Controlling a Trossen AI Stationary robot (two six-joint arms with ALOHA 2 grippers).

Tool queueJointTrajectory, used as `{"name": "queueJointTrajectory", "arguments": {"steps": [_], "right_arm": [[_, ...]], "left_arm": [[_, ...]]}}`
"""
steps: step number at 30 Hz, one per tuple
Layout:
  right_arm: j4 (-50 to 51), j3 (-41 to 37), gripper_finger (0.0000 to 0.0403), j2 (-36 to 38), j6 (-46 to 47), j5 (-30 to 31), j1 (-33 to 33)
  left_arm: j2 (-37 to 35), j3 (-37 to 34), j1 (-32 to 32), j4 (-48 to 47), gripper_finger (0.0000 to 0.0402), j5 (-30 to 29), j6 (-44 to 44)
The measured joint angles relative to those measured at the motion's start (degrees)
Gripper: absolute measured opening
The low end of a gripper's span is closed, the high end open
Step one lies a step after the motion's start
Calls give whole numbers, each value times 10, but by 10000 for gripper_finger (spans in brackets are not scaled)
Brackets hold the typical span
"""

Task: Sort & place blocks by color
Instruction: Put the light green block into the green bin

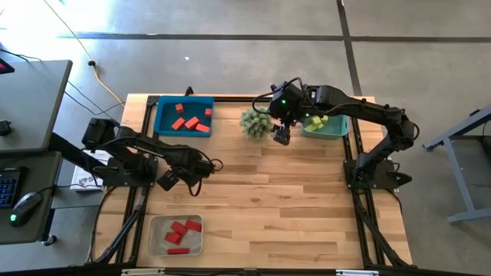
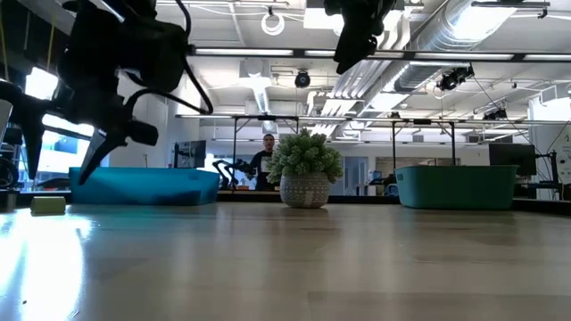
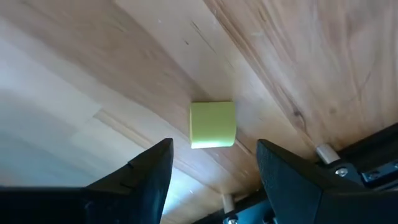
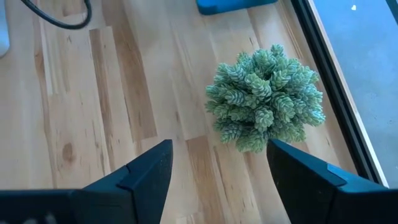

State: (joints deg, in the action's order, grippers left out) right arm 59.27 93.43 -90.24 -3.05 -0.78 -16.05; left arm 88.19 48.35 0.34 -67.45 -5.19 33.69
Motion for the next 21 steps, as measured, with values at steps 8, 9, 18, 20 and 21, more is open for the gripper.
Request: {"name": "queueJointTrajectory", "arguments": {"steps": [8, 9, 18, 20, 21], "right_arm": [[0, 0, 248, 0, 0, -15, 0], [0, 0, 248, 0, 0, -16, 0], [1, 0, 248, 0, 2, -17, 0], [2, 0, 248, 0, 6, -17, 0], [2, 0, 248, 0, 6, -17, 0]], "left_arm": [[39, -1, 0, 4, 220, -2, 21], [43, -1, 0, 5, 220, -3, 20], [83, -1, 0, 11, 220, -8, 15], [93, -1, 0, 17, 220, -24, 11], [99, -1, 0, 21, 220, -31, 8]]}}
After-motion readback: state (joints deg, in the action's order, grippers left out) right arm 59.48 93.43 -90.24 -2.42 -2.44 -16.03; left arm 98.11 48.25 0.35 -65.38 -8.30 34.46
